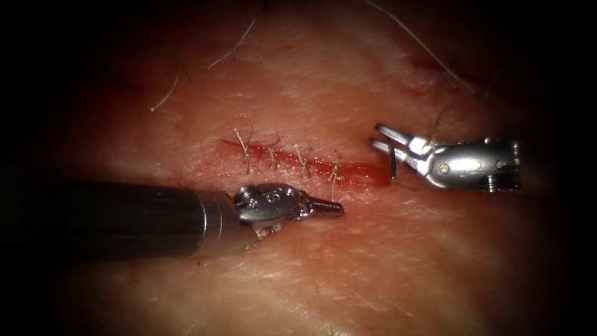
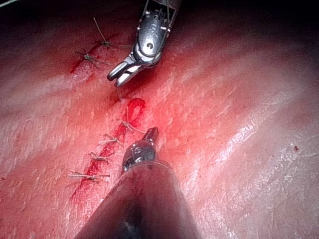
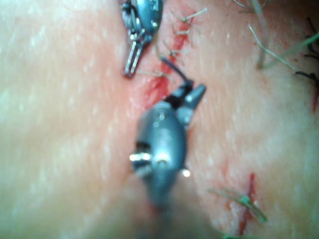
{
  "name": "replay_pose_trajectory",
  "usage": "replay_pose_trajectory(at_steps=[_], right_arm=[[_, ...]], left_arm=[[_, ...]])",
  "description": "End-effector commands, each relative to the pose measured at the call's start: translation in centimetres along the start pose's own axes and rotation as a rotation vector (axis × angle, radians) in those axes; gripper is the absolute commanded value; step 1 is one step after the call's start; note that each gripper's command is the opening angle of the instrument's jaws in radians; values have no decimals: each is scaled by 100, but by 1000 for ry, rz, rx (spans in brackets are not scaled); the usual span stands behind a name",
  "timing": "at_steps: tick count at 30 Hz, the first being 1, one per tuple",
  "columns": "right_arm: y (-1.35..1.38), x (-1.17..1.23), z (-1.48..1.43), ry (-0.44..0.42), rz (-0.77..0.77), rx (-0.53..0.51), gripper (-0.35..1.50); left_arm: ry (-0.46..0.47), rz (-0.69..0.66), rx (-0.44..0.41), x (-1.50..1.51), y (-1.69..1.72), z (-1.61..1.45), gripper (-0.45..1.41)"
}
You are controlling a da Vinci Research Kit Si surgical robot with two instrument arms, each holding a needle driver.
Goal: Wound Closure
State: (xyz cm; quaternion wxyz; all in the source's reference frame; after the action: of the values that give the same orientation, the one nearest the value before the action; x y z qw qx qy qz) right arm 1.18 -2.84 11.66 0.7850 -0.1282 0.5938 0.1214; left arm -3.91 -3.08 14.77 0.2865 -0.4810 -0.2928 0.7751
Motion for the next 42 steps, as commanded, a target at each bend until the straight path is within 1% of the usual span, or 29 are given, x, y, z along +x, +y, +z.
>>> replay_pose_trajectory(at_steps=[1,3,10,24,28,31,35,42], right_arm=[[-3,-1,4,1,35,3,-35],[-2,-1,3,1,42,3,-35],[0,-2,4,-17,161,26,-35],[4,-4,16,-18,282,74,-35],[6,-3,17,-18,284,79,-35],[9,-2,17,1,168,67,-35],[9,-1,17,6,92,67,-35],[9,0,19,0,86,73,-35]], left_arm=[[0,-1,-1,-5,-1,8,-5],[0,-1,-1,-5,-1,8,-5],[-1,-1,-3,-6,-1,10,-5],[-5,0,-3,-6,-1,11,-5],[-5,0,-4,-6,-1,11,-5],[-4,0,-3,-6,-1,11,-5],[-4,0,-3,-6,0,11,-6],[-5,0,-4,-6,0,10,-6]])
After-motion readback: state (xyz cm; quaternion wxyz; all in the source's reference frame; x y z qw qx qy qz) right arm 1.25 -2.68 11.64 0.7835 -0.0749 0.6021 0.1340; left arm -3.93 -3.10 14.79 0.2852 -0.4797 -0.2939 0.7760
